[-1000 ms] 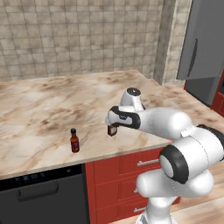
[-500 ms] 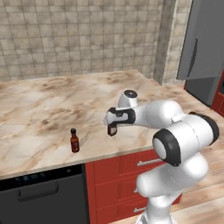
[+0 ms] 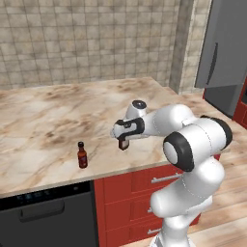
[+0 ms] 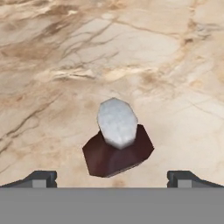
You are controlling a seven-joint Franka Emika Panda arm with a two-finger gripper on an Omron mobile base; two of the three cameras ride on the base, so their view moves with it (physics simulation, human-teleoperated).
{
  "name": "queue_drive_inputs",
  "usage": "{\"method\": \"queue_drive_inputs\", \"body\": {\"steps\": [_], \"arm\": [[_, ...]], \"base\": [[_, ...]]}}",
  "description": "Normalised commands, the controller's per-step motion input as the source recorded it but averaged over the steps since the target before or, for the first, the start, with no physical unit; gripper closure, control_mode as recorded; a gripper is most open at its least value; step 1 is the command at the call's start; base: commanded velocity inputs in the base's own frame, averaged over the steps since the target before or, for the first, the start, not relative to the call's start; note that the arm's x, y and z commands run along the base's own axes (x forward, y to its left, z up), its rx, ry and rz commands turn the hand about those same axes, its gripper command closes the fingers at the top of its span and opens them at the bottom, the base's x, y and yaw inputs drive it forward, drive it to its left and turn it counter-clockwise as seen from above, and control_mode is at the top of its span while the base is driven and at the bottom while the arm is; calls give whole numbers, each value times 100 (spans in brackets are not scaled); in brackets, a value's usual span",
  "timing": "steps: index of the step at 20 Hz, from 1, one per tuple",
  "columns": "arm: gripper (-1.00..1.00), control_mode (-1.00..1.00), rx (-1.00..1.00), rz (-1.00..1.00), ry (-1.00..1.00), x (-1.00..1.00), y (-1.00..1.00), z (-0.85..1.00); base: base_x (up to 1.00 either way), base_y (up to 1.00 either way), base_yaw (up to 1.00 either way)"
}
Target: Place the ketchup and condiment bottle from the counter to the top shelf of the fridge. If the existing items in the fridge are on the top shelf, move them to other shelves.
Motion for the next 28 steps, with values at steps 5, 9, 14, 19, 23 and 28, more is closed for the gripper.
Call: {"method": "queue_drive_inputs", "body": {"steps": [5, 9, 14, 19, 23, 28], "arm": [[-100, -100, 0, 0, -11, 25, 6, -12], [-100, -100, 2, 0, -9, 14, 0, -3], [-100, -100, 4, 0, -7, 5, 0, 0], [100, -100, 1, 0, -9, 0, 0, 0], [100, -100, 0, 0, -10, 0, -1, 0], [100, -100, 0, 0, 0, 0, -1, 0]], "base": [[0, 0, 0], [0, 0, 0], [0, 0, 0], [0, 0, 0], [0, 0, 0], [0, 0, 0]]}}
